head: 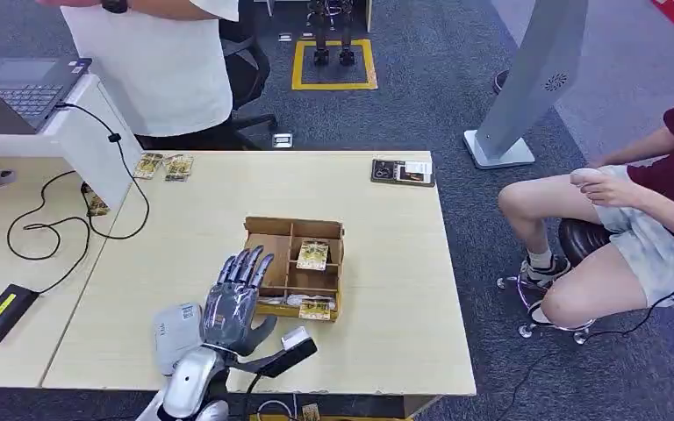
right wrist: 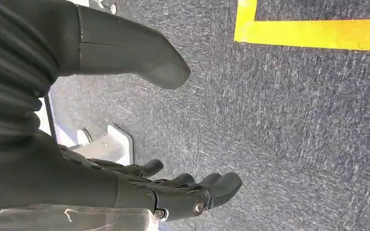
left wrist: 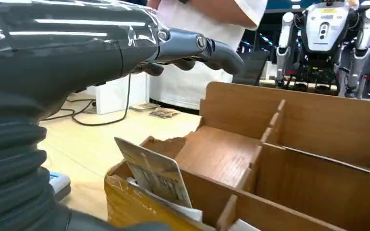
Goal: Pass the card to the sensor for recognition and then transmit it.
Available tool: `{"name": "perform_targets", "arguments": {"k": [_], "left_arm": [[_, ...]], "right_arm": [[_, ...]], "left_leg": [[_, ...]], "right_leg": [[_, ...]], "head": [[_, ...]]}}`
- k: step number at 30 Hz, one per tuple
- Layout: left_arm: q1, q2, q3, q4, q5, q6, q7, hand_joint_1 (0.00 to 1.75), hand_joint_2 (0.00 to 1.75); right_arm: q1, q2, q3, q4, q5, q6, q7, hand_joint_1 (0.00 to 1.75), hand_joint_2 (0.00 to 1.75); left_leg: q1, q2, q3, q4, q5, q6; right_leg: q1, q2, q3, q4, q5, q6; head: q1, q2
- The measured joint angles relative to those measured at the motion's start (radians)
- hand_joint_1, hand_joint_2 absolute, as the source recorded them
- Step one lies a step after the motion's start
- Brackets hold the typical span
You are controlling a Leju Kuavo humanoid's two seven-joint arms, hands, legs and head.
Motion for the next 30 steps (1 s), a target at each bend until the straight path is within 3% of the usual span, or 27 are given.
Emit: {"name": "perform_targets", "arguments": {"k": [2, 6, 23, 24, 26, 30], "left_arm": [[0.001, 0.000, 0.005, 0.000, -0.002, 0.000, 0.000, 1.64, 1.75], [0.003, -0.001, 0.019, 0.000, -0.010, 0.000, 0.000, 1.75, 1.75], [0.005, -0.005, 0.026, 0.000, -0.035, 0.001, -0.009, 1.75, 1.75], [0.005, -0.004, 0.026, 0.000, -0.036, 0.001, -0.011, 1.54, 1.75], [0.005, -0.004, 0.026, 0.000, -0.037, 0.002, -0.020, 0.00, 1.75], [0.010, -0.004, 0.026, 0.000, -0.042, 0.017, -0.023, 0.00, 1.75]], "right_arm": [[0.000, 0.001, -0.004, 0.000, 0.007, 0.000, 0.000, 0.00, 1.75], [0.000, 0.002, -0.010, -0.003, 0.011, 0.002, 0.000, 0.00, 1.75], [-0.001, 0.008, -0.029, -0.007, 0.029, 0.005, -0.002, 0.00, 1.75], [-0.001, 0.008, -0.030, -0.007, 0.029, 0.005, -0.002, 0.00, 1.75], [-0.001, 0.009, -0.032, -0.007, 0.029, 0.006, -0.002, 0.00, 1.75], [-0.001, 0.010, -0.035, -0.007, 0.035, 0.007, -0.002, 0.00, 1.75]], "left_leg": [[0.000, 0.000, 0.000, 0.000, 0.000, 0.000], [0.000, 0.000, 0.000, 0.000, 0.000, 0.000], [0.000, 0.000, 0.000, 0.000, 0.000, 0.000], [0.000, 0.000, 0.000, 0.000, 0.000, 0.000], [0.000, 0.000, 0.000, 0.000, 0.000, 0.000], [0.000, 0.000, 0.000, 0.000, 0.000, 0.000]], "right_leg": [[0.000, 0.000, 0.000, 0.000, 0.000, 0.000], [0.000, 0.000, 0.000, 0.000, 0.000, 0.000], [0.000, 0.000, 0.000, 0.000, 0.000, 0.000], [0.000, 0.000, 0.000, 0.000, 0.000, 0.000], [0.000, 0.000, 0.000, 0.000, 0.000, 0.000], [0.000, 0.000, 0.000, 0.000, 0.000, 0.000]], "head": [[0.000, 0.000], [0.000, 0.000], [0.000, 0.000], [0.000, 0.000], [0.000, 0.000], [0.000, 0.000]]}}
